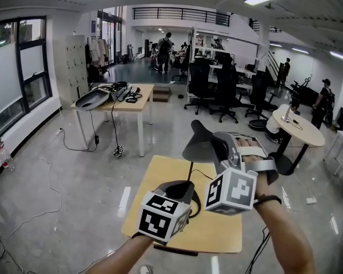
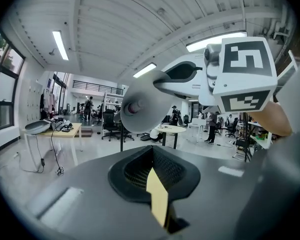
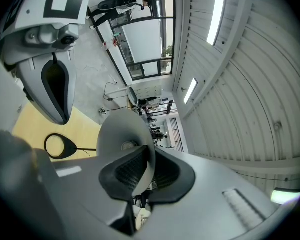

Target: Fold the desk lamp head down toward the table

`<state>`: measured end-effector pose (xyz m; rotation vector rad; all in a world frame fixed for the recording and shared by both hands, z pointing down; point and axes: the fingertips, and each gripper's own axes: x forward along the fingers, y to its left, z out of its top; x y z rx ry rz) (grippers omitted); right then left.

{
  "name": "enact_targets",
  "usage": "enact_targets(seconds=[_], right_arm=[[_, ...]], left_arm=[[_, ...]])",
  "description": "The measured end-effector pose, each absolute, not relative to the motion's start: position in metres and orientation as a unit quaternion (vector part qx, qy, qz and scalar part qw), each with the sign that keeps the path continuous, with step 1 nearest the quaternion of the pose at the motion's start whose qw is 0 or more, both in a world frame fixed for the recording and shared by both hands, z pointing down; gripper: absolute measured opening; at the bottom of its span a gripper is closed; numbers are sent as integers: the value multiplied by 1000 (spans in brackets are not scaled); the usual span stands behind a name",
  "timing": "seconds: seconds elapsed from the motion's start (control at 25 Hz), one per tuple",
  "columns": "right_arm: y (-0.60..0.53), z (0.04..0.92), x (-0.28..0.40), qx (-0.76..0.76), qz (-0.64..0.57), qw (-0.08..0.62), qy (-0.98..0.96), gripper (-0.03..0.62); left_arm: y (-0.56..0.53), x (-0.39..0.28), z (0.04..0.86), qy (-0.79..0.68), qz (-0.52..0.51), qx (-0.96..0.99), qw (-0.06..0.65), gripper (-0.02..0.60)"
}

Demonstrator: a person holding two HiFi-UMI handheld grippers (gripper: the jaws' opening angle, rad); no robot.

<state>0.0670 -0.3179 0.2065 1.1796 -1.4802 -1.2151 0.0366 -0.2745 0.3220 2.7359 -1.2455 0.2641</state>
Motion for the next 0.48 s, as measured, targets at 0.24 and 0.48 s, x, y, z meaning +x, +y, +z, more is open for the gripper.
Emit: enact_targets(seconds=[0.24, 0.48], right_arm=[[-320, 222, 62, 470, -493, 433, -591, 23], [-319, 229, 58, 466, -494, 433, -593, 18]], left_arm=[[-276, 34, 325, -419, 86, 902, 57, 18], [-276, 28, 324, -432, 80, 897, 53, 18]])
